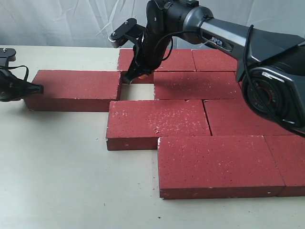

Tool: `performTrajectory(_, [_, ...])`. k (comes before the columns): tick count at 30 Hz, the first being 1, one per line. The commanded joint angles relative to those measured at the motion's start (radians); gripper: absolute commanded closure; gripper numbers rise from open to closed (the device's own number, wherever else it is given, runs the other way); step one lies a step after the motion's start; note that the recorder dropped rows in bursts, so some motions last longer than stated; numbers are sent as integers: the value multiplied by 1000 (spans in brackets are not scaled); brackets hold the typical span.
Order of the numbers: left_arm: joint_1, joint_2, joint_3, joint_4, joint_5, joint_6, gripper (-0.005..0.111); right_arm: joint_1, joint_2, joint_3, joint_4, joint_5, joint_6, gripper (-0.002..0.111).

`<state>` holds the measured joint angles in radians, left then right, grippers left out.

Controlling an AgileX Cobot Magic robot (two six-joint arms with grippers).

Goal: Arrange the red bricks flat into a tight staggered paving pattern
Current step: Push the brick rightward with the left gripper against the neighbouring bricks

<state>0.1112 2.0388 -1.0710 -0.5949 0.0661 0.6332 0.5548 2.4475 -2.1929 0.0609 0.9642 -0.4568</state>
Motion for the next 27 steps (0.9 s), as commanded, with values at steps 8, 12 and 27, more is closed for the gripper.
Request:
performTrajectory(8, [-70,4,-13,12,25,20,107,-26,-14,-6,-3,19,13,109])
performTrajectory(12, [-95,4,-18,3,37,22,107,-26,-14,-6,-3,19,13,109])
performTrajectory(27, [-216,4,-25,1,41,22,107,-26,-30,-6,-9,49,13,109])
